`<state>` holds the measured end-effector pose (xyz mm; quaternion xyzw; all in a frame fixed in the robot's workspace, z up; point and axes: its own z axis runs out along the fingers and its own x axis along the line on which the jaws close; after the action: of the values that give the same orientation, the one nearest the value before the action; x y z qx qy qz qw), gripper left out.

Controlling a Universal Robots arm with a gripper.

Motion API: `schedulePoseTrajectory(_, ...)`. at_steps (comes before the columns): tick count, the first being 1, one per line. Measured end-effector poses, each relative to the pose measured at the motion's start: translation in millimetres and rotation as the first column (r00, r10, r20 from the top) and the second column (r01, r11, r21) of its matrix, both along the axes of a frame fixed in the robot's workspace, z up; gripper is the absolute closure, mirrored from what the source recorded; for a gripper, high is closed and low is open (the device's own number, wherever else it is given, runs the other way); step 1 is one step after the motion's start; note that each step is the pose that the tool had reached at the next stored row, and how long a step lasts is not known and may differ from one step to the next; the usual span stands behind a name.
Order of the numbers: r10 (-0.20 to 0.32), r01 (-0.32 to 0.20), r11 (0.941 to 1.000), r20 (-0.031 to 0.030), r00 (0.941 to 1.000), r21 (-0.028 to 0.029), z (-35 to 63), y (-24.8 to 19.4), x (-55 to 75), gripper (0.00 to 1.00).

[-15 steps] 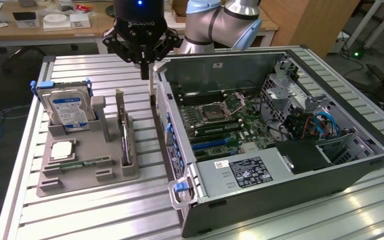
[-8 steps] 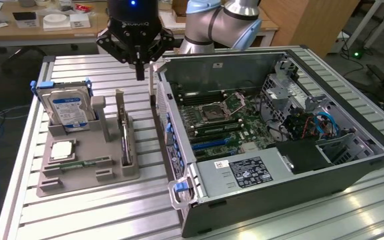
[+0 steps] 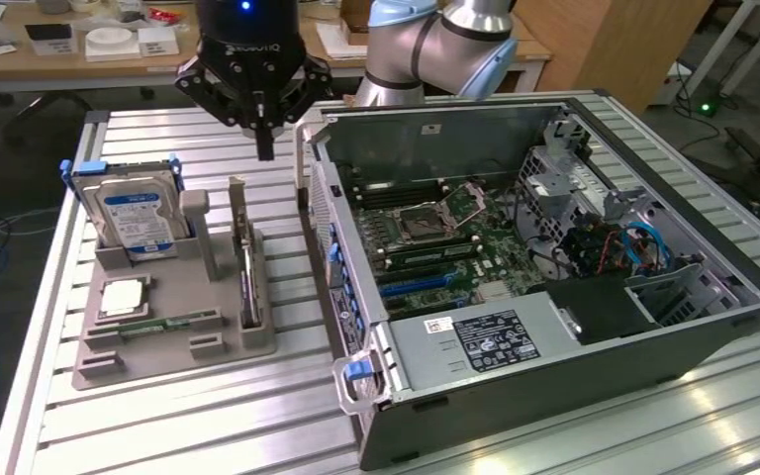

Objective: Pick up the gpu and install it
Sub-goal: 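Reach for the gpu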

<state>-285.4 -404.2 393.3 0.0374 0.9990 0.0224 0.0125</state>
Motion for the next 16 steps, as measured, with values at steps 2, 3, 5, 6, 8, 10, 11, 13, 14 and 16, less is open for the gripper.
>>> schedulePoseTrajectory(2,0.000,0.000,1.0000,-0.0001,1.0000,-0.0001,0.1,-0.1,-3.0,0.89)
schedulePoseTrajectory(3,0.000,0.000,1.0000,-0.0001,1.0000,-0.0001,0.0,-0.2,-4.3,0.89)
schedulePoseTrajectory(5,0.000,0.000,1.0000,0.0000,1.0000,-0.0001,0.0,-0.4,-6.4,0.89)
schedulePoseTrajectory(6,0.000,0.000,1.0000,-0.0001,1.0000,0.0000,0.0,-0.4,-7.4,0.89)
schedulePoseTrajectory(8,0.000,0.000,1.0000,0.0000,1.0000,0.0000,0.0,-0.5,-9.9,0.89)
schedulePoseTrajectory(10,0.000,0.000,1.0000,0.0000,1.0000,0.0000,0.0,-0.5,-12.3,0.89)
schedulePoseTrajectory(11,0.000,0.000,1.0000,0.0000,1.0000,0.0000,0.0,-0.6,-13.7,0.89)
schedulePoseTrajectory(13,0.000,0.000,1.0000,-0.0001,1.0000,-0.0001,0.0,-0.7,-16.4,0.89)
schedulePoseTrajectory(14,0.000,0.000,1.0000,-0.0001,1.0000,0.0000,0.0,-0.7,-17.6,0.89)
schedulePoseTrajectory(16,0.000,0.000,1.0000,-0.0001,1.0000,0.0000,0.0,-0.8,-20.4,0.89)
